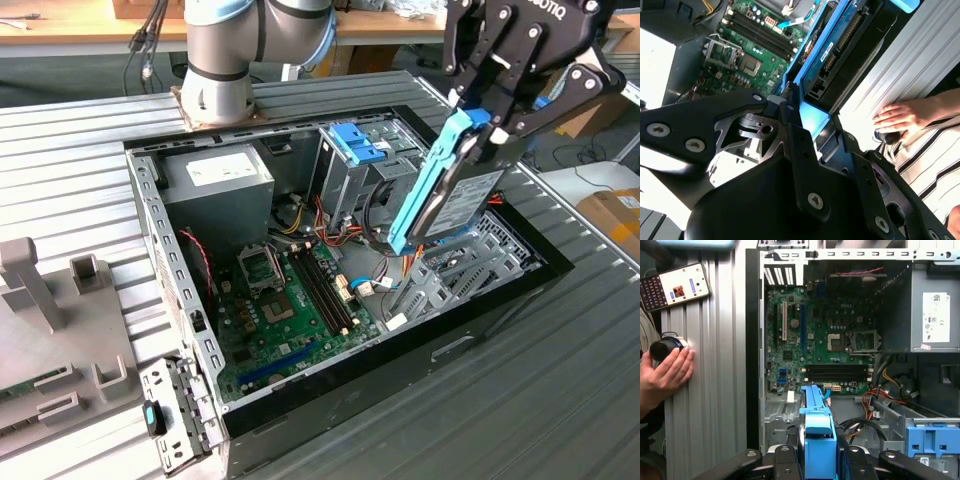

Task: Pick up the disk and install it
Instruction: 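Pick up the disk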

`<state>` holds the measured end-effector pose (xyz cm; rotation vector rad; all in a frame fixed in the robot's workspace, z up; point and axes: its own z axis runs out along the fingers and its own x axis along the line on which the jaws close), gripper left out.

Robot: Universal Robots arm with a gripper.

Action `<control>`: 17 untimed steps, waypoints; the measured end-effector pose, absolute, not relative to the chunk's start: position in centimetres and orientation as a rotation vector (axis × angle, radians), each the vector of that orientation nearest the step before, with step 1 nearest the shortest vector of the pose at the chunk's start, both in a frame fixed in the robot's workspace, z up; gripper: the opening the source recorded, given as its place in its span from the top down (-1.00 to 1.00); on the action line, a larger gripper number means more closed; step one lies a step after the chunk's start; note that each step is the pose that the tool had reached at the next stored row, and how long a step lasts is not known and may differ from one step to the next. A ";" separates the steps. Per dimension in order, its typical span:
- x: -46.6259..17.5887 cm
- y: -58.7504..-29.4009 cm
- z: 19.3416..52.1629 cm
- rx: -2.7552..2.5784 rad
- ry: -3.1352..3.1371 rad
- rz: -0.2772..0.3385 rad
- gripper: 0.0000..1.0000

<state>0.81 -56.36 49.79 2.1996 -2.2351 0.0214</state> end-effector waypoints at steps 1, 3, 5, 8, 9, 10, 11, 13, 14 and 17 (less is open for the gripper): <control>1.0 -56.4 49.8 2.200 -2.235 0.021 0.26; 1.3 -56.5 49.6 2.200 -2.235 0.021 0.26; 1.4 -56.5 49.6 2.199 -2.235 0.022 0.26; 1.8 -56.6 49.6 2.200 -2.235 0.021 0.26; 2.7 -56.6 49.5 2.200 -2.232 0.019 0.26; 3.0 -56.6 49.5 2.200 -2.228 0.014 0.26; 3.2 -56.6 49.4 2.199 -2.224 0.008 0.26; 3.5 -56.6 49.3 2.196 -2.216 -0.002 0.26; 3.5 -56.6 49.3 2.196 -2.216 -0.002 0.26; 3.5 -56.6 49.2 2.234 -2.178 -0.001 0.26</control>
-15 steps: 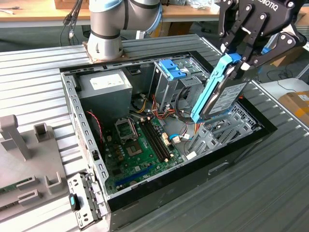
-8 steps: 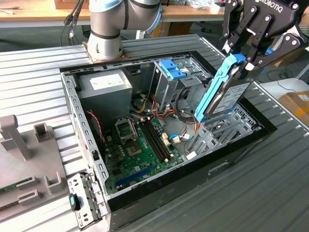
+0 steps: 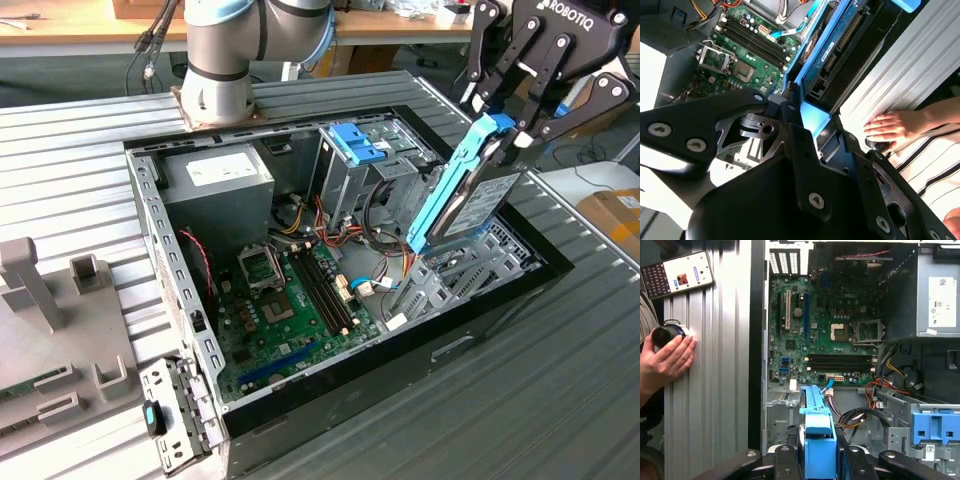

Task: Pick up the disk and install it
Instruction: 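Pick up the disk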

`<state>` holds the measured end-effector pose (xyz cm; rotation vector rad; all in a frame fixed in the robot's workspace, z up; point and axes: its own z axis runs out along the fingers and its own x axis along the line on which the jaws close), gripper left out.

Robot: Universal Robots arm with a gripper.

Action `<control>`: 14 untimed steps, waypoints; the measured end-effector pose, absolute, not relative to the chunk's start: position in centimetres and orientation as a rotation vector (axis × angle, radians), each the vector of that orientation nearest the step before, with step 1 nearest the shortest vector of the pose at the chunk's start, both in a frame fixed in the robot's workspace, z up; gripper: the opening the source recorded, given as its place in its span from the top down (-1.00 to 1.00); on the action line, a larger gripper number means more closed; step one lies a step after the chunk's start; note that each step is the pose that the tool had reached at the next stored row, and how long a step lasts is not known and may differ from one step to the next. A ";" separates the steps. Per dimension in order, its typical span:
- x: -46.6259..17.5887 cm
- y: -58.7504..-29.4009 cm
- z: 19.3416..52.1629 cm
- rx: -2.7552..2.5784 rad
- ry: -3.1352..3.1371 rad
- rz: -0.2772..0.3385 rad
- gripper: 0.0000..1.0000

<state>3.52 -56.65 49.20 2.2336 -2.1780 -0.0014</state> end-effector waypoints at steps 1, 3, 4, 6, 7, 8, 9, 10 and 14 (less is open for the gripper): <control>3.5 -56.7 49.0 2.293 -2.113 0.001 0.26; 4.4 -56.8 48.9 2.293 -2.114 0.002 0.26; 4.8 -56.8 48.8 2.292 -2.114 0.001 0.26; 5.4 -56.8 48.5 2.289 -2.118 0.001 0.26; 5.7 -56.9 48.3 2.287 -2.120 0.002 0.26; 5.8 -56.9 48.3 2.287 -2.120 0.002 0.26; 5.8 -56.9 48.3 2.287 -2.120 0.002 0.26; 5.8 -56.9 48.3 2.287 -2.120 0.001 0.26; 6.7 -56.9 47.6 2.287 -2.120 0.001 0.26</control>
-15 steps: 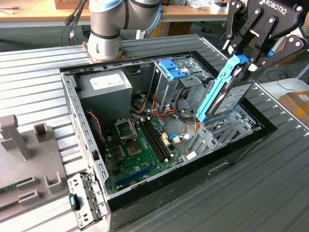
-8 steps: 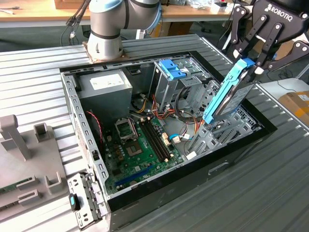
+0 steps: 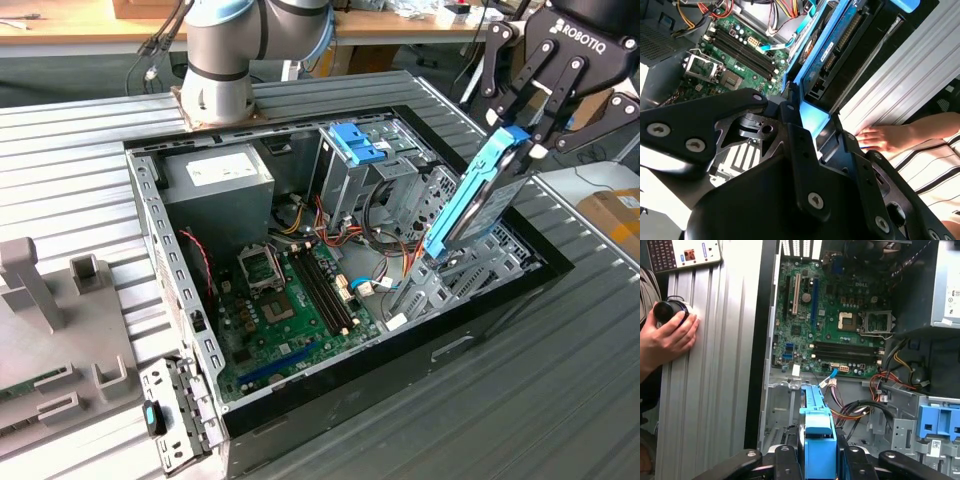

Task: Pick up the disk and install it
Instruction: 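Pick up the disk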

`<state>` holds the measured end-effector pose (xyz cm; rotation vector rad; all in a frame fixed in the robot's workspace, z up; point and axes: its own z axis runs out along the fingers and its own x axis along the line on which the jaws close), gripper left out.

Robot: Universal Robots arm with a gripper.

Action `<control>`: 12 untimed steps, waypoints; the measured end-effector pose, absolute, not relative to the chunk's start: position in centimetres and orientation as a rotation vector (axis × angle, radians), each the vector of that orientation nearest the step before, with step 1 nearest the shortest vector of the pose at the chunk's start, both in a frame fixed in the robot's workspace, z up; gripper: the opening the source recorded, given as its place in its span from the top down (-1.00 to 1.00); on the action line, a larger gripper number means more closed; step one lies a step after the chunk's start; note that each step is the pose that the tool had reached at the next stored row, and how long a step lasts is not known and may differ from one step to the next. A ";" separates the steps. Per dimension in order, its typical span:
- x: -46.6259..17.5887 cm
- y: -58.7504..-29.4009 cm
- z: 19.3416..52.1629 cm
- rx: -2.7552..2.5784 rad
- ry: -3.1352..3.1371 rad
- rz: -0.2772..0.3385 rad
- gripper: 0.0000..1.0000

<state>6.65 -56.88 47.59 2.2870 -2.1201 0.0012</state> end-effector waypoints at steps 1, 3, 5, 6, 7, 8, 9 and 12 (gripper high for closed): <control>6.9 -56.9 47.5 2.286 -2.121 0.001 0.26; 6.9 -56.9 47.5 2.270 -2.138 0.002 0.26; 6.9 -56.9 47.5 2.247 -2.160 0.002 0.26; 6.9 -56.9 47.4 2.242 -2.166 0.002 0.26; 6.9 -56.9 47.0 2.238 -2.170 0.002 0.26; 6.9 -56.9 46.8 2.236 -2.172 0.002 0.26; 7.0 -56.9 46.6 2.235 -2.174 0.002 0.26; 7.2 -56.9 46.6 2.231 -2.177 0.002 0.26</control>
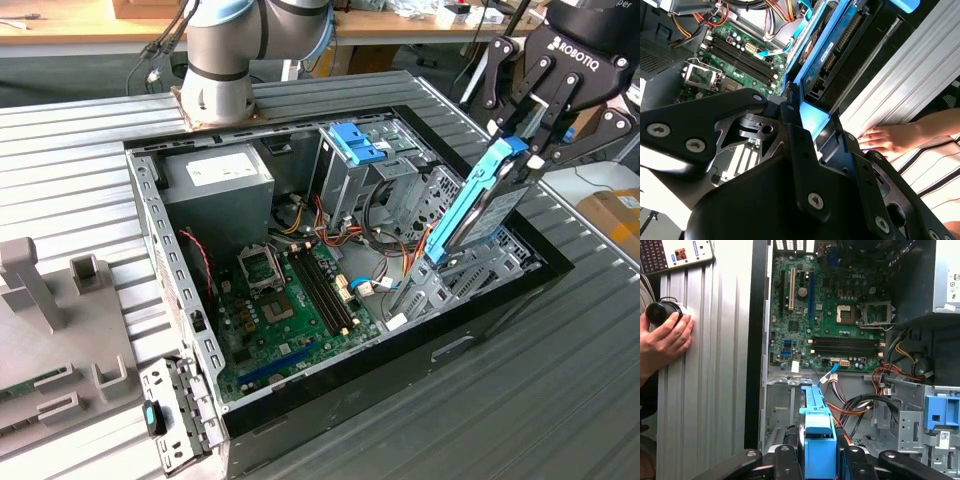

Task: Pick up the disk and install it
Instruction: 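Pick up the disk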

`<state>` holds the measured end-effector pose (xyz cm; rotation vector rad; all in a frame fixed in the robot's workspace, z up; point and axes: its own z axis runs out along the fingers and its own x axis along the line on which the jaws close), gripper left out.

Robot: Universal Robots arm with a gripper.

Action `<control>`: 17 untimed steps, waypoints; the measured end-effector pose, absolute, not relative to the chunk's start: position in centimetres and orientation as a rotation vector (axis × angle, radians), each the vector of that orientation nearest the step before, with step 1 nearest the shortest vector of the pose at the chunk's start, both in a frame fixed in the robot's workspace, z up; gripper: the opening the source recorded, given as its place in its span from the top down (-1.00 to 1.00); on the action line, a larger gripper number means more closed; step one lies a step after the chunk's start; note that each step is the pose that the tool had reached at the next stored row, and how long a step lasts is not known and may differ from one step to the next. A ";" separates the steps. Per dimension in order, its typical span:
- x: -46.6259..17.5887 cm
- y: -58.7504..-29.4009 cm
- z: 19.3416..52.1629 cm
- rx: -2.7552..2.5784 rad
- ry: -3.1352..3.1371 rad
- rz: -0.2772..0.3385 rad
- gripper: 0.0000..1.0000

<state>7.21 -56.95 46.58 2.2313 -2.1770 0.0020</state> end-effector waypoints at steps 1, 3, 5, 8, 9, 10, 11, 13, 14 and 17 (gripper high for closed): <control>7.2 -56.9 46.6 2.211 -2.197 0.002 0.26; 7.2 -57.0 46.5 2.189 -2.218 0.003 0.26; 7.2 -57.0 46.4 2.189 -2.218 0.002 0.26; 7.2 -57.0 46.2 2.190 -2.218 0.003 0.26; 7.2 -57.0 46.1 2.189 -2.218 0.003 0.26; 7.2 -57.0 46.1 2.190 -2.217 0.003 0.26; 7.2 -57.0 46.1 2.191 -2.216 0.003 0.26; 7.2 -57.0 46.1 2.194 -2.213 0.003 0.26; 7.2 -57.0 46.1 2.195 -2.213 0.004 0.26; 7.2 -57.0 46.1 2.203 -2.213 0.012 0.26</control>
